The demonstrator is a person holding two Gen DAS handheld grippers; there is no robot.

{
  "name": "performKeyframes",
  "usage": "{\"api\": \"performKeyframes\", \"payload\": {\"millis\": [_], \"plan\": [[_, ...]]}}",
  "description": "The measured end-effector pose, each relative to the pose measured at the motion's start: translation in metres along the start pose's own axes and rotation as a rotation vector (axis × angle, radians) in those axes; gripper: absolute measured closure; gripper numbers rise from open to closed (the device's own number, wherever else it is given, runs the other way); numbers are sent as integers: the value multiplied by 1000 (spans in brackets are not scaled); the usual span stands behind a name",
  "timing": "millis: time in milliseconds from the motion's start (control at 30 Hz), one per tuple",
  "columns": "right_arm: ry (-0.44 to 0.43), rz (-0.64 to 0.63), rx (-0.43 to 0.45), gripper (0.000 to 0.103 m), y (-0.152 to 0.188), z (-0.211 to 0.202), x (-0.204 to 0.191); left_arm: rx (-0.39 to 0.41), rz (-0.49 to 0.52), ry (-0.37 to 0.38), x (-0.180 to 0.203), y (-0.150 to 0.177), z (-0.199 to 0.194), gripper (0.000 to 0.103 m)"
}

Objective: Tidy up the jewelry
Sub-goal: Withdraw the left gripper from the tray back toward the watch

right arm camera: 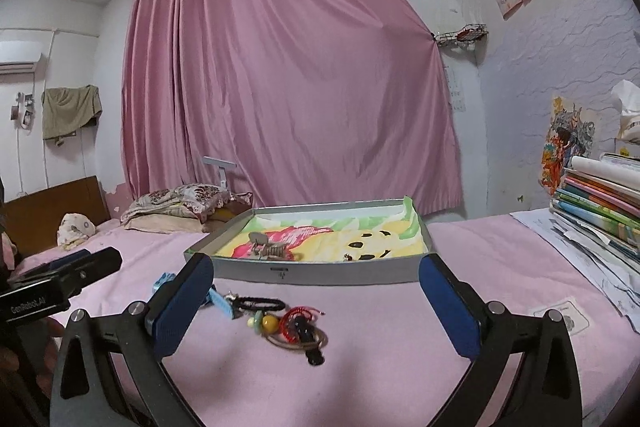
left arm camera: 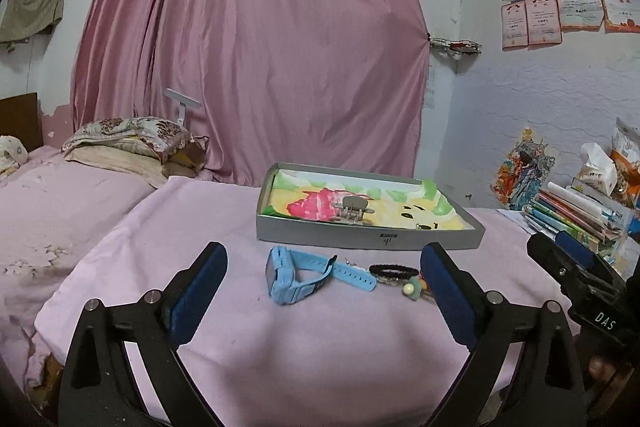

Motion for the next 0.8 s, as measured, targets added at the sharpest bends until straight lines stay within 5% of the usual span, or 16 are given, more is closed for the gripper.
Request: {"api": "performKeyframes", "payload": {"millis": [400,800], "plan": [[3,-28,-26,0,21,-2,-7,24,8,-54,-5,29,-6,6],[3,-46,-153,0,41,25,-5,-69,8,-82,-24,45,23,6]]}}
Point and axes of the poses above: each gripper's, at about its wrist camera, not at the fingertips, and z roughly the way its jaws point, x to its right, y to its underside, the point moved 6 cm from there along z, roughly the way its jaws point, and after that the axes turned 3 degrees about -y, right-handed, at the moved point
